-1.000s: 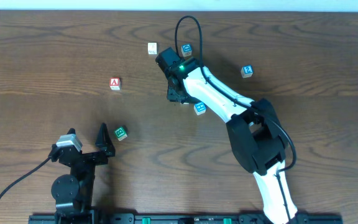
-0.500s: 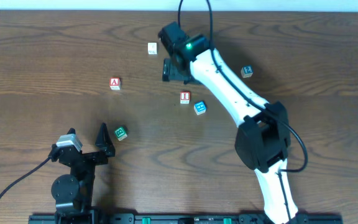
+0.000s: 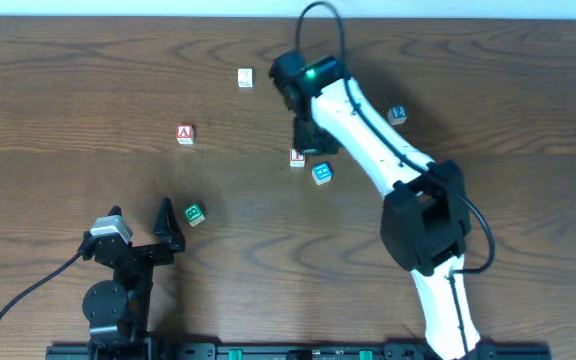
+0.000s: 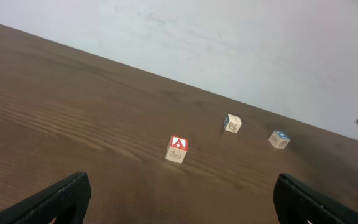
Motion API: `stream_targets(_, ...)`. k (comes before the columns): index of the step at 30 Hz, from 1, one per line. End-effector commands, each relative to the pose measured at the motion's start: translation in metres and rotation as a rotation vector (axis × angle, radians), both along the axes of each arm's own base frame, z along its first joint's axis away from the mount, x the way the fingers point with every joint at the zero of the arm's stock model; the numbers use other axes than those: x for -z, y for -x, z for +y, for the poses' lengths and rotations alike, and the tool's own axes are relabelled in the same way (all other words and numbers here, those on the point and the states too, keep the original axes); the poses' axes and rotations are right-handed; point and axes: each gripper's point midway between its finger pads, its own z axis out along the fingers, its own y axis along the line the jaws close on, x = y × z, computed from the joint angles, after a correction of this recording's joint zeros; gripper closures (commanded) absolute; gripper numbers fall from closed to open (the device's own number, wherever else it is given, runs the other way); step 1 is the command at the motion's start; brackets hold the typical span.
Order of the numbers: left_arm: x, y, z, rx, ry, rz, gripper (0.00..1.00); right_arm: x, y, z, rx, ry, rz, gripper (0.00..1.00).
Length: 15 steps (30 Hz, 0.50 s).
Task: Spell out Ai2
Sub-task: 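Set the red I block down and open the right gripper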
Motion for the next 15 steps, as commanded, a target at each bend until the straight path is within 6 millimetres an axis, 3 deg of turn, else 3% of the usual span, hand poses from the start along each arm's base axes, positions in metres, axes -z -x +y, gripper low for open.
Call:
stream_targets(1, 0.02, -0.001, 0.002, -0.013, 0.011, 0.046, 0.05, -0.002, 0.017, 0.035, -0.246, -0.076, 0.056, 0.99)
stream_targets(5, 0.02, -0.001, 0.002, -0.013, 0.011, 0.046, 0.05, -0.033, 0.021, 0.05, -0.392, -0.132, 0.002, 0.99)
stream_targets(10, 0.02, -0.001, 0.002, -0.013, 0.011, 0.046, 0.05, -0.113, 0.014, 0.059, -0.579, -0.218, -0.203, 0.98)
stream_targets(13, 0.02, -0.001, 0.002, -0.013, 0.011, 0.046, 0.05, -0.148, 0.021, 0.042, -0.599, -0.195, -0.267, 0.99)
stream_targets(15, 0.02, -0.001, 0.002, -0.013, 0.011, 0.046, 0.05, -0.159, 0.028, 0.025, -0.577, -0.189, -0.276, 0.99)
